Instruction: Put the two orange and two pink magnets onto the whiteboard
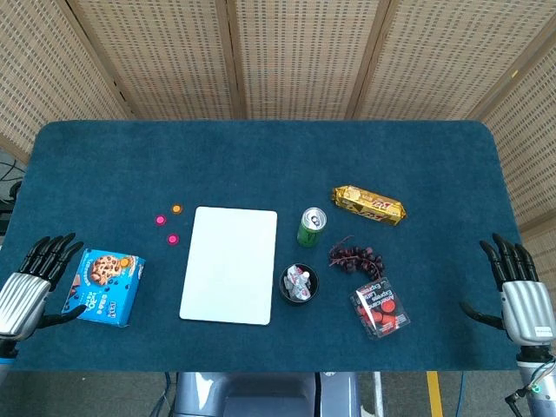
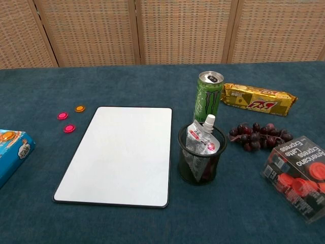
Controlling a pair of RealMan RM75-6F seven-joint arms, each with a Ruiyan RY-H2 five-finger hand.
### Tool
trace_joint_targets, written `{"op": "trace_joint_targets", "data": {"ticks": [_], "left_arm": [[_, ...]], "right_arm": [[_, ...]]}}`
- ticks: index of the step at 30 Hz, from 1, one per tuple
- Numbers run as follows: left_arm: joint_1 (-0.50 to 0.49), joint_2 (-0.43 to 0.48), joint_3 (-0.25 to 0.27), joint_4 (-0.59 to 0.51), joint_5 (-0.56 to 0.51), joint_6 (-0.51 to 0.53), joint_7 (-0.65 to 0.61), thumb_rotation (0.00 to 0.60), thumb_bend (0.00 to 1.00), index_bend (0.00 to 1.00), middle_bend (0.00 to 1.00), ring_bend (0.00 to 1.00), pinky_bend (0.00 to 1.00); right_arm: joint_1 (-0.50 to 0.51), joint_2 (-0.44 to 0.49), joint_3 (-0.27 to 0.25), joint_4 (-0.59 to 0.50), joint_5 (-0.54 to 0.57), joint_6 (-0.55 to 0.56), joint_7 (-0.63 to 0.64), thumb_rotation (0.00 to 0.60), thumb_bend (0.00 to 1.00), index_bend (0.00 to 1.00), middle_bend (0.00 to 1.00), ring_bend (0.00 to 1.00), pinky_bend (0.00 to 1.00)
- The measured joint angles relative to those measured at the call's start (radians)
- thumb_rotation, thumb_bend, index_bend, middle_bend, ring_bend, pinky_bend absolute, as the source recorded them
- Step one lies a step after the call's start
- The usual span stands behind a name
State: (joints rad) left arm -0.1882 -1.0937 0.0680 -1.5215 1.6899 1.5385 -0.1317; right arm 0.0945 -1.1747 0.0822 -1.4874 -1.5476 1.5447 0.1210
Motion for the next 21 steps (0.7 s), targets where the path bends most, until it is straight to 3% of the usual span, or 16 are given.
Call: {"op": "trace_joint_targets", "data": {"ticks": [14,16,21], "left_arm": [[-0.031,-0.006,-0.018,-0.006,-0.037,-0.09,-0.017,0.6,0.0,0.01,0.0,0.0,0.0],[-0.054,-0.005,-0.028,-0.01,-0.055,-0.138,-0.022,0.6,0.02,0.05,0.0,0.0,0.0],[-0.132,-0.004,-0.058,-0.016,-0.122,-0.301,-0.029,0.6,0.1,0.29,0.0,0.0,0.0]], "right_arm": [[0.0,0.0,0.004,-0.011,0.009,-0.005,0.006,0.6,0.13,0.0,0.0,0.0,0.0],[0.0,0.002,0.005,-0.013,0.015,-0.01,0.013,0.6,0.13,0.0,0.0,0.0,0.0],[0.001,0.006,0.004,-0.012,0.018,-0.017,0.032,0.6,0.13,0.0,0.0,0.0,0.0]]}}
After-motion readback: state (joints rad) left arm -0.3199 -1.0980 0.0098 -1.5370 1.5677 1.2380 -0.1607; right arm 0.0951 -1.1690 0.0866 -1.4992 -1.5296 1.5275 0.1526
